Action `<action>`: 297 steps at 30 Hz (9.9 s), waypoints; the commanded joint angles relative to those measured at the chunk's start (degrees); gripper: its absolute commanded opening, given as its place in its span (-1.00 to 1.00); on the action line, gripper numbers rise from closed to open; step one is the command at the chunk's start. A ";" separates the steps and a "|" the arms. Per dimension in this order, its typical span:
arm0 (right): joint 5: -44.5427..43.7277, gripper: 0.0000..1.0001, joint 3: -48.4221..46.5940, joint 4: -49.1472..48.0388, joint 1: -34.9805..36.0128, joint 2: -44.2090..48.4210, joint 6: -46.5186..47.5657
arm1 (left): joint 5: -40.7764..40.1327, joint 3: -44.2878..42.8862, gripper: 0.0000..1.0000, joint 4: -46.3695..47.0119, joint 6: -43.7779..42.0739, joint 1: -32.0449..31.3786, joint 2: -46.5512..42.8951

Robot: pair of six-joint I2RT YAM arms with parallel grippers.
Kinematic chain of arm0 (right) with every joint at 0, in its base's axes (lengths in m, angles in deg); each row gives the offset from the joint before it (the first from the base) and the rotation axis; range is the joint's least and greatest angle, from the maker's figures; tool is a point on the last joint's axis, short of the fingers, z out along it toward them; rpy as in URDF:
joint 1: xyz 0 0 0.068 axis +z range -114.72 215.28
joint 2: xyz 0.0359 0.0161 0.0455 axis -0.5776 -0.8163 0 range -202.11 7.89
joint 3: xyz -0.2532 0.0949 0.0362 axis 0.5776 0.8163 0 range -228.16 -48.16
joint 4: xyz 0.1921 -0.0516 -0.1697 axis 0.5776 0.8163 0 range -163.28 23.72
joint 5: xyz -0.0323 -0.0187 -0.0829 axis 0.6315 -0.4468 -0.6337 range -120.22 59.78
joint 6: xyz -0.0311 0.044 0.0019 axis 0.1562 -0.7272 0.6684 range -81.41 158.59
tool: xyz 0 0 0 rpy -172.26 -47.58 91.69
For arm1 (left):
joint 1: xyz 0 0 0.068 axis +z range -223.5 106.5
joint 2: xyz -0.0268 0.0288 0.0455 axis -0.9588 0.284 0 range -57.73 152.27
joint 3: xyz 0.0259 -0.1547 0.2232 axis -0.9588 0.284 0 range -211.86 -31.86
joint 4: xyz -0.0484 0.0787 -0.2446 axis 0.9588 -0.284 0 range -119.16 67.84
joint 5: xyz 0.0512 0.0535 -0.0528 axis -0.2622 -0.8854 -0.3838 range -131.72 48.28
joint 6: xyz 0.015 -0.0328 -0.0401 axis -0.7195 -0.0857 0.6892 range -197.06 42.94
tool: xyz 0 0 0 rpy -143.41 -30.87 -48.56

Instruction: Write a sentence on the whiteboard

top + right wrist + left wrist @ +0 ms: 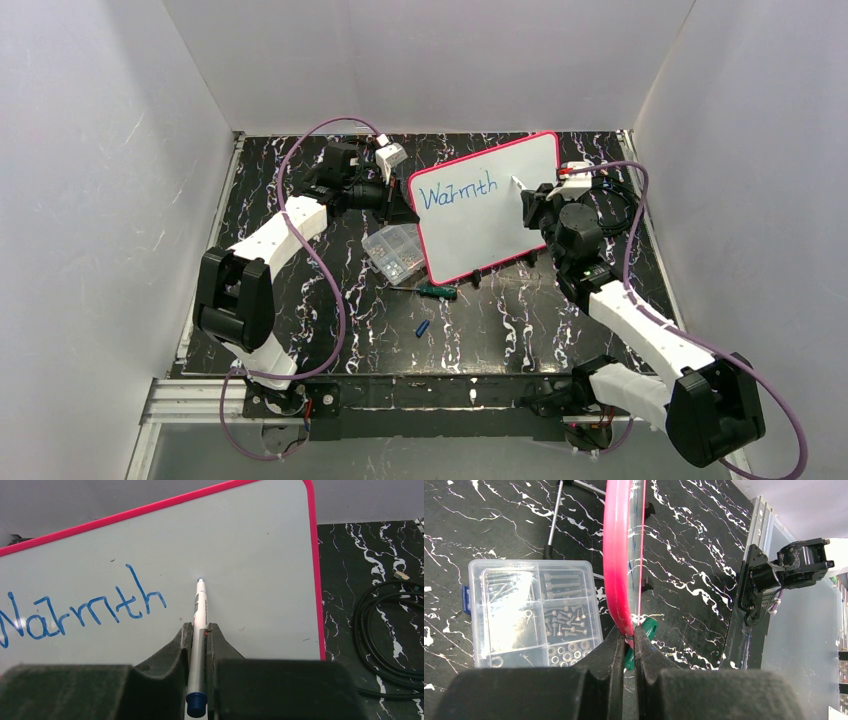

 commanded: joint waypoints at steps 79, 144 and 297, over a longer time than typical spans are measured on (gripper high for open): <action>-3.09 -0.97 -1.96 -2.84 -0.54 -0.61 0.93 | 2.81 -1.86 -1.00 -1.35 -1.54 -0.47 -3.49; -6.76 -0.97 -1.34 -5.55 -0.54 -2.50 3.42 | 2.99 -1.79 -1.00 -1.26 -1.54 -0.46 -3.83; 6.52 -0.97 6.99 1.28 15.20 2.68 -7.16 | 3.96 -2.52 -1.00 -3.11 -1.84 -0.47 -4.20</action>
